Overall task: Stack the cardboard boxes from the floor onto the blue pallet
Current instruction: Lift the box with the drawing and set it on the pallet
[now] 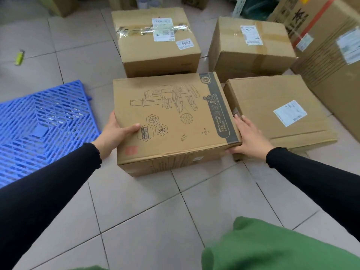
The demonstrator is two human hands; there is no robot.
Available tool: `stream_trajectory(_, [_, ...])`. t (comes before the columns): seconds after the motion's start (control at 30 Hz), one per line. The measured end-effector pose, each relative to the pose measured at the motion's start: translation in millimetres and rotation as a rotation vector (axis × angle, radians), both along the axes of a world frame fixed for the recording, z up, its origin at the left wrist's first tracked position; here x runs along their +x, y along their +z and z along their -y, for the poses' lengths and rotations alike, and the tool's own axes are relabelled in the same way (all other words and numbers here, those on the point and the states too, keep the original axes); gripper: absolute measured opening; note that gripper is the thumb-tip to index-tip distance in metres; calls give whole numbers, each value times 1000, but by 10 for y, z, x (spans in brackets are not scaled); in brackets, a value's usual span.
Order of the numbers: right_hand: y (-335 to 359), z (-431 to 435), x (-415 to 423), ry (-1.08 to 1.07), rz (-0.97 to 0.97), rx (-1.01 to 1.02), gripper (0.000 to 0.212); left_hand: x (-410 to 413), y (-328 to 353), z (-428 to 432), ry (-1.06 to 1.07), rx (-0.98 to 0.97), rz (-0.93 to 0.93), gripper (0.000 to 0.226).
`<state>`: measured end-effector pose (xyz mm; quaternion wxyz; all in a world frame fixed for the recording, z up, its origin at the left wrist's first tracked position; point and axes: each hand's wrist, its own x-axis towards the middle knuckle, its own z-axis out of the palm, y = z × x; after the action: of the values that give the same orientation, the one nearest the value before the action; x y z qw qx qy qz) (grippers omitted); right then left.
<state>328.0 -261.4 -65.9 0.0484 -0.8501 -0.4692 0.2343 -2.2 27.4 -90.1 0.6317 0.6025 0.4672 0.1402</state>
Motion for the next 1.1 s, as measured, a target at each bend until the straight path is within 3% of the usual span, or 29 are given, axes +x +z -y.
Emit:
stream_trajectory(0.07, [63, 64, -197, 1, -62, 39, 140, -209, 75, 26, 14, -4, -6, 76])
stream_trajectory(0.13, [144, 104, -412, 19, -116, 102, 143, -441, 169, 44, 36, -19, -7, 88])
stream_trajectory(0.33, [331, 8, -1065, 98, -370, 203, 105, -1239, 566, -7, 82, 33, -52, 86])
stream_trajectory(0.57, [321, -893, -1797, 229, -565, 307, 117, -2347, 865, -445, 252, 124, -149, 86])
stream_trajectory(0.67, [306, -1494, -2125, 337, -539, 290, 118, -2790, 942, -709, 328, 117, -158, 54])
stream_trajectory(0.7, [317, -1645, -2161, 343, -526, 286, 118, -2809, 946, -808, 333, 128, -169, 53])
stream_trajectory(0.8, [263, -2159, -2426, 397, -525, 273, 119, -3056, 1015, -1001, 363, 180, -222, 70])
stream_trajectory(1.1, [-70, -2808, -2894, 360, -549, 234, 125, -3526, 753, -1459, 454, 176, -295, 80])
